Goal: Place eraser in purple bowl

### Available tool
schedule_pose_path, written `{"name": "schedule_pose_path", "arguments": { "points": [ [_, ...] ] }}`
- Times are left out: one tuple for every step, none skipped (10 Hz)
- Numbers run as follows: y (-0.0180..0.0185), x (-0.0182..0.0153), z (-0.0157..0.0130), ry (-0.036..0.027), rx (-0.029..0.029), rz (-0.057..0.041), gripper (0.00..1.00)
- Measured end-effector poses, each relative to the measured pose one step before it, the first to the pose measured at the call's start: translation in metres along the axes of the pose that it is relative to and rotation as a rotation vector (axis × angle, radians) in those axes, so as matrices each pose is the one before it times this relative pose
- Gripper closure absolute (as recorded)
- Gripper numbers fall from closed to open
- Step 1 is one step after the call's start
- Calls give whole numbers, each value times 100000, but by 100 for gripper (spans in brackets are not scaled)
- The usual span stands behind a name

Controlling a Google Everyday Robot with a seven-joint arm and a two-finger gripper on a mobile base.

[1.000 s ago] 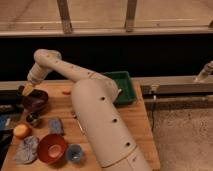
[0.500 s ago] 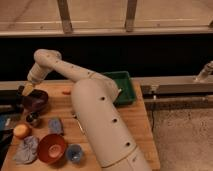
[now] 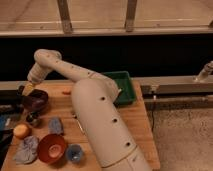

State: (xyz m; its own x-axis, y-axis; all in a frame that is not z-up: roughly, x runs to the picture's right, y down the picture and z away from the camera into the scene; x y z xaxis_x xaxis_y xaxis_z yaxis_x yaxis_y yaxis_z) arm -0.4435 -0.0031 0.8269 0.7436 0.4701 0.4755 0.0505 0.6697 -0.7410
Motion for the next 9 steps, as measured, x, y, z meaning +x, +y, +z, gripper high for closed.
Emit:
{"name": "schedule_pose_path", "arguments": {
  "points": [
    [-7,5,-13,-5,15,5,24],
    [-8,12,-3,5,13,13,21],
    [0,-6,-6,-10,2,-2,20],
    [3,2,6,3,-10,6,20],
    [-4,2,-6,-1,9,1,20],
    [2,-1,4,2,-4,-4,20],
    [-1,0,-2,2,5,3,20],
    [2,-1,3,-2,-6,1,20],
    [0,-2,-1,4,4,-4,20]
  ]
}}
